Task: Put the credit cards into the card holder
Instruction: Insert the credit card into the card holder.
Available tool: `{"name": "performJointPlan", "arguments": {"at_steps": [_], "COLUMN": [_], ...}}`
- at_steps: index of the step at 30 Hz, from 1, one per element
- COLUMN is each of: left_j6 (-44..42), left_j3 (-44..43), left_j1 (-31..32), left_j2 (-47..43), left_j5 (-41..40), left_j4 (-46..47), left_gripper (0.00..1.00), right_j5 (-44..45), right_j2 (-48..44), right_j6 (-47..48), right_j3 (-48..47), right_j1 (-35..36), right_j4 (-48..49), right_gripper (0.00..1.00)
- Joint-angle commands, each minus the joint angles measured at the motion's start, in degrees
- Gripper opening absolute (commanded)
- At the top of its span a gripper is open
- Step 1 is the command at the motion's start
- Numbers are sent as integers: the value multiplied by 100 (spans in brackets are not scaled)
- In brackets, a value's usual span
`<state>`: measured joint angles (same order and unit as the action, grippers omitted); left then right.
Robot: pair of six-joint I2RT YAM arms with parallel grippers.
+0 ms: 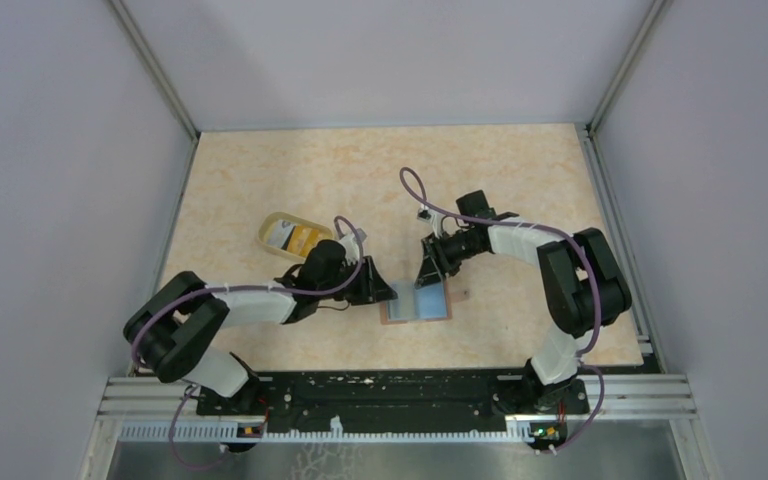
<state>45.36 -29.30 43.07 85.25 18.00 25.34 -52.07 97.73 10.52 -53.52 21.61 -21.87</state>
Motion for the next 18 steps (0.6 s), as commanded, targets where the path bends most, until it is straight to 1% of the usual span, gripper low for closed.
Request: {"name": "performJointPlan", "arguments": {"at_steps": [1,5,11,18], "left_j6": [119,80,141,140], "left_j3": [-213,-333,-339,-396], "left_j1": [-11,41,78,101], "left_j2": [181,258,418,567], "left_j5": [93,37,171,161], "left_j4": [-167,-371,-175,-176], "left_gripper": [42,44,44,44], "right_j5": [88,117,156,258], "right_j2": [-58,41,121,212], "right_j6": [147,151,152,174], "right_j3": [-300,-341,-359,-387], "right_j1": [63,63,72,116], "right_j4": [-27,-66,-106,-184], "right_gripper": [41,41,41,41]}}
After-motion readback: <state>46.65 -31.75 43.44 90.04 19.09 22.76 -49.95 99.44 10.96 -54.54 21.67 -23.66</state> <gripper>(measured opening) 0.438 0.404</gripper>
